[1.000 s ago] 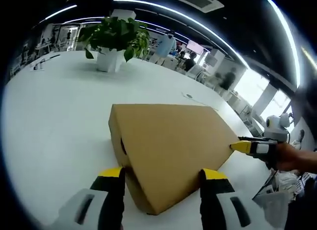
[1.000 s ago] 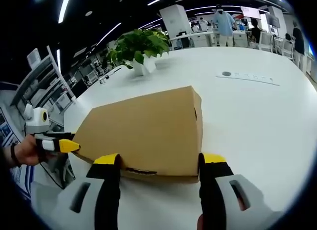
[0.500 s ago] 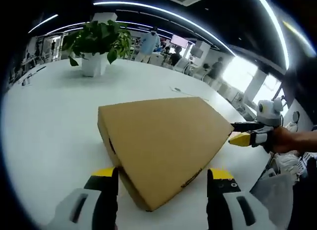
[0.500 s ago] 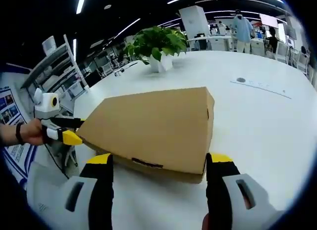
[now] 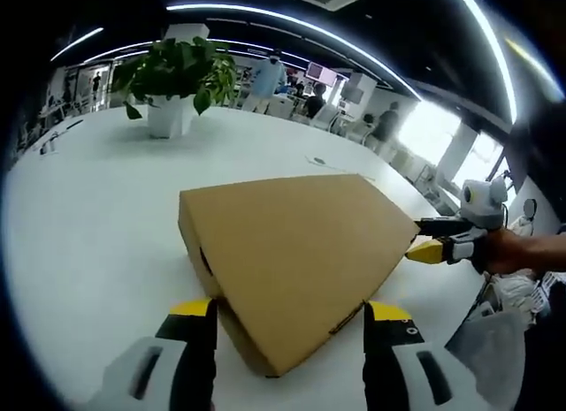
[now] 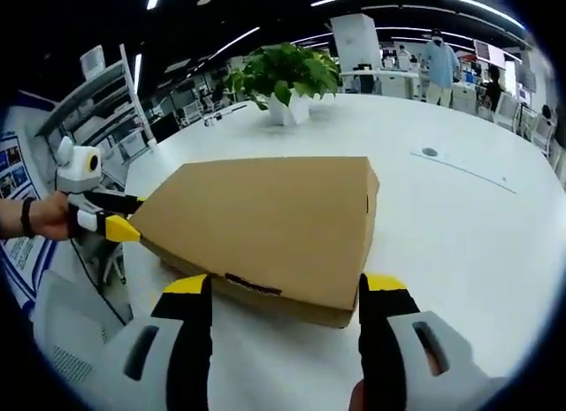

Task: Operate the shoe box by opening the lid, removing the specified soft item, and placing it in the target area until the item is outside and the box remains undamaged.

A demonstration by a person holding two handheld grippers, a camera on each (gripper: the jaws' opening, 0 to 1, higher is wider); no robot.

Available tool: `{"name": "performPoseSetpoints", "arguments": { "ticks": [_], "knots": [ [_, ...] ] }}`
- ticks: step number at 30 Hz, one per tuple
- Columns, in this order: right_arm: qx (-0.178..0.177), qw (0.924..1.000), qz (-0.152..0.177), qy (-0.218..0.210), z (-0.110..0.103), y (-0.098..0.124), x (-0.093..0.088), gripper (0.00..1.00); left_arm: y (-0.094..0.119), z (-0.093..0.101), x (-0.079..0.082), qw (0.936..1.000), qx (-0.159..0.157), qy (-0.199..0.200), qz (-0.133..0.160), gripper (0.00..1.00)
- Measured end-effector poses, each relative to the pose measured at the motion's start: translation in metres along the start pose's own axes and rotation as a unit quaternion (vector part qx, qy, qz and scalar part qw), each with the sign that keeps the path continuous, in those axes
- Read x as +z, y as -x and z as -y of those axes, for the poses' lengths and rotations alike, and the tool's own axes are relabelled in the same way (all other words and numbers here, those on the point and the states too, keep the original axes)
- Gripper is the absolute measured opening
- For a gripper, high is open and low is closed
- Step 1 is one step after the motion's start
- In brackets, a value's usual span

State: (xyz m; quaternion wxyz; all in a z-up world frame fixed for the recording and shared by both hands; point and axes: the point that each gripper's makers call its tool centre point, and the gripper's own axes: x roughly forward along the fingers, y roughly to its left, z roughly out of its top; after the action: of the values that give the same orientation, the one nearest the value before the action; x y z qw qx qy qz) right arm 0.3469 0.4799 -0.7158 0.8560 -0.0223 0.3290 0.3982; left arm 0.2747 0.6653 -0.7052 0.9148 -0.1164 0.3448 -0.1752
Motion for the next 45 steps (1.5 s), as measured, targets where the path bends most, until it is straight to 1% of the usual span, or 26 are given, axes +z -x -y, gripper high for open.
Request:
{"name": "performPoseSetpoints", "arguments": {
  "ticks": [6,9,11,12,18,24,28,30,36,45],
  "knots": [
    [0.001,1.0000,-0.003,0.001,0.000,0.001,0.000,0.62,0.000,0.000,0.000,1.0000,0.000,-0.002,-0.003,0.68],
    [-0.001,1.0000,-0.002,0.003,0.000,0.001,0.001,0.62,0.001,0.002,0.001,0.9999,0.006,-0.008,-0.006,0.67],
    [-0.001,1.0000,0.000,0.002,0.000,0.002,0.003,0.61,0.003,0.002,0.000,0.9993,0.013,-0.030,-0.016,0.66],
    [0.000,1.0000,0.001,0.000,0.000,0.004,0.004,0.61,0.003,0.000,-0.001,0.9982,0.020,-0.052,-0.023,0.65],
    [0.003,0.9999,0.010,-0.005,-0.001,0.010,0.011,0.60,0.006,0.003,0.004,0.9988,0.020,-0.041,-0.020,0.64],
    [0.001,0.9998,0.020,-0.008,-0.002,0.015,0.020,0.59,0.014,0.006,0.018,0.9989,0.026,-0.040,0.002,0.62],
    [-0.005,0.9997,0.019,0.015,-0.001,0.018,0.027,0.56,0.019,0.007,0.029,0.9986,0.029,-0.041,0.017,0.62],
    [-0.007,0.9996,0.023,0.015,-0.001,0.019,0.031,0.56,0.020,0.007,0.034,0.9984,0.029,-0.043,0.022,0.61],
    [-0.011,0.9991,0.038,0.015,0.000,0.024,0.047,0.56,0.024,0.007,0.048,0.9979,0.026,-0.043,0.041,0.60],
    [-0.011,0.9980,0.061,0.011,0.000,0.030,0.073,0.56,0.029,0.007,0.063,0.9970,0.015,-0.043,0.062,0.60]
  ]
}}
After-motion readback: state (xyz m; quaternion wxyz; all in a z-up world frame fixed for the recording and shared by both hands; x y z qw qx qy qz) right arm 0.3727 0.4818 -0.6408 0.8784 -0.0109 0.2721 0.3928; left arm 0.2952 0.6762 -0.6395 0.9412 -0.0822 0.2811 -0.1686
